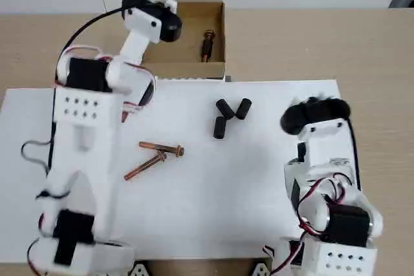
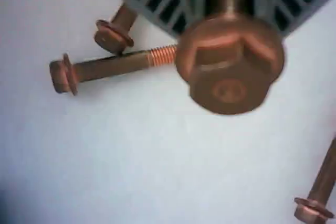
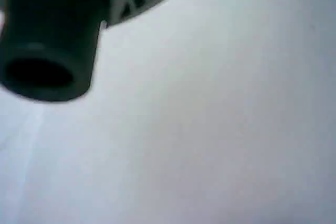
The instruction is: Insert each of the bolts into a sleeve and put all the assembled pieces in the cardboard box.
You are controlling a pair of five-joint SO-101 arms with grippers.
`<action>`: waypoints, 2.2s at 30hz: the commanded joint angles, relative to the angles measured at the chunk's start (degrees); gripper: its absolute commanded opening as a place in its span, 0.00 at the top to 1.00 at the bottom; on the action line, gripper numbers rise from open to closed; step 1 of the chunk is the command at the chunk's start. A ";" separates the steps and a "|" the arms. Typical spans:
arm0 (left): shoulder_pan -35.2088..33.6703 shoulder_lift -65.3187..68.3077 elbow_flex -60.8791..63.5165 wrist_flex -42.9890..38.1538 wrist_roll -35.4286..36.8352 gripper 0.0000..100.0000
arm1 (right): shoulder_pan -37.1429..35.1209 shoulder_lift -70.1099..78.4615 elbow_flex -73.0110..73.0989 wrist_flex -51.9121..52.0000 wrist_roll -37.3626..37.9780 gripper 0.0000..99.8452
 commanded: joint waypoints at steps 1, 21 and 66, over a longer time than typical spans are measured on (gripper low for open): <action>0.70 -10.02 7.52 -4.66 0.62 1.00 | 0.22 -0.66 -2.20 -1.54 -4.92 1.00; 0.26 -51.78 58.95 -36.75 14.86 1.00 | 0.13 -1.01 1.23 -6.11 -9.14 1.00; 0.97 -97.76 105.71 -65.85 47.74 1.00 | -37.05 -34.33 47.56 -47.43 -11.52 1.00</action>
